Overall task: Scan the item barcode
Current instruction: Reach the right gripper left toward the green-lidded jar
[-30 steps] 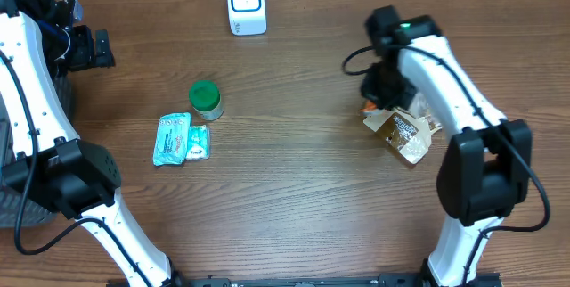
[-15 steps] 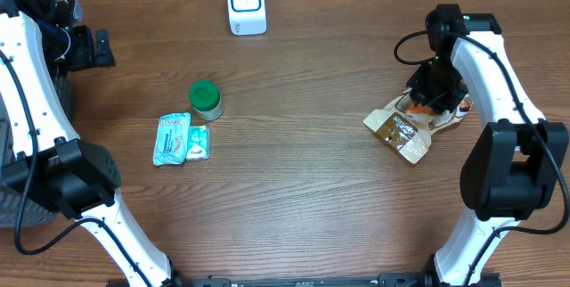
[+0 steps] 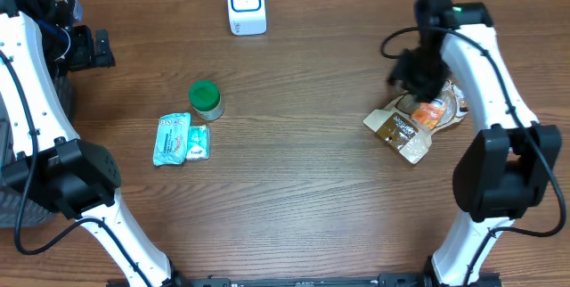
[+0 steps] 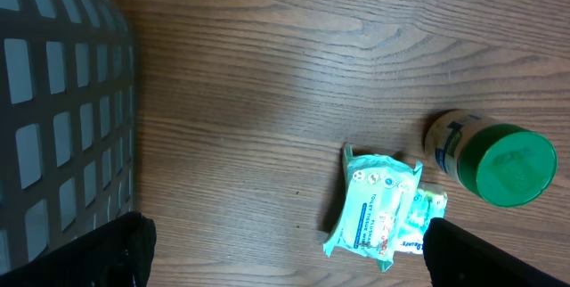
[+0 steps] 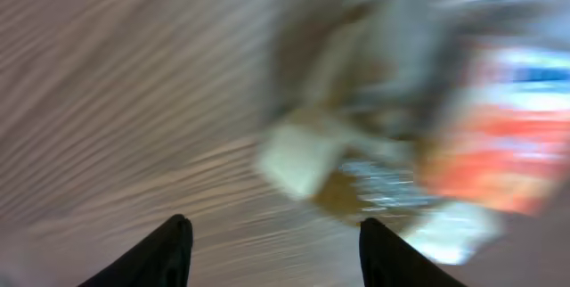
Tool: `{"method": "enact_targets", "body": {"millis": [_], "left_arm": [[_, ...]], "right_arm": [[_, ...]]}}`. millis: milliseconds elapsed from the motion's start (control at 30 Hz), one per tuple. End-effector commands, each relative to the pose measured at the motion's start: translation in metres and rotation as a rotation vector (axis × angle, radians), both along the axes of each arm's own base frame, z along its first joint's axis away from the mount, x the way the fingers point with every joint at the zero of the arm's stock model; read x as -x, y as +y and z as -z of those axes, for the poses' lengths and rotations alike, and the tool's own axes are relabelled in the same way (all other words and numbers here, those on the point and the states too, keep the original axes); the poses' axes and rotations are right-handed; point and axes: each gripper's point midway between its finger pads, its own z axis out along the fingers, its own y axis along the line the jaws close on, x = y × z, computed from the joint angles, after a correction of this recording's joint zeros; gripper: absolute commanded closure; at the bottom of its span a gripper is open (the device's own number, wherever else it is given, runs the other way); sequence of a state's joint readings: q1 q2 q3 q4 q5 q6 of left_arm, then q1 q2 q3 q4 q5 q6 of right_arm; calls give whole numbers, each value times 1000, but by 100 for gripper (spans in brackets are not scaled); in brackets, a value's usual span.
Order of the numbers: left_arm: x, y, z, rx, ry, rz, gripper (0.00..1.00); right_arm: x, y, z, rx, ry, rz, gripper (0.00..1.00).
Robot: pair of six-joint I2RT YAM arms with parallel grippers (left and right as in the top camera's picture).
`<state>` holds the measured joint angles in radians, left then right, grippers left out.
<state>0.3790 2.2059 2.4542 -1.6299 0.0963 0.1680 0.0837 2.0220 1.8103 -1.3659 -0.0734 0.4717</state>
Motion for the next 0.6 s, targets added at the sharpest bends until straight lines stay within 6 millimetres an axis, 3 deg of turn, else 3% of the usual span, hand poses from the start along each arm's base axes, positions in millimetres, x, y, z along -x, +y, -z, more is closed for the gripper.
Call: {"method": "enact_targets", "body": {"millis": [0, 133, 200, 233, 267, 567], "left_arm": [[-3, -7, -12, -11, -36, 24, 0], [-3, -6, -12, -11, -36, 23, 0], [-3, -6, -12, -11, -36, 21, 0], [-4, -6, -12, -12, -38, 22, 1], [-4, -5, -12, -13, -39, 22, 0], [-4, -6, -12, -12, -39, 22, 0]], "right_arm": [[-10, 87, -18, -244, -103, -190, 41], [-19, 152, -18, -311, -212, -300, 23], [-15, 183, -14, -334, -232, -325, 23], [-5, 216, -9, -357, -247, -364, 24], [-1, 230, -7, -369, -254, -379, 25], [26, 342, 30, -428, -341, -481, 26]]}}
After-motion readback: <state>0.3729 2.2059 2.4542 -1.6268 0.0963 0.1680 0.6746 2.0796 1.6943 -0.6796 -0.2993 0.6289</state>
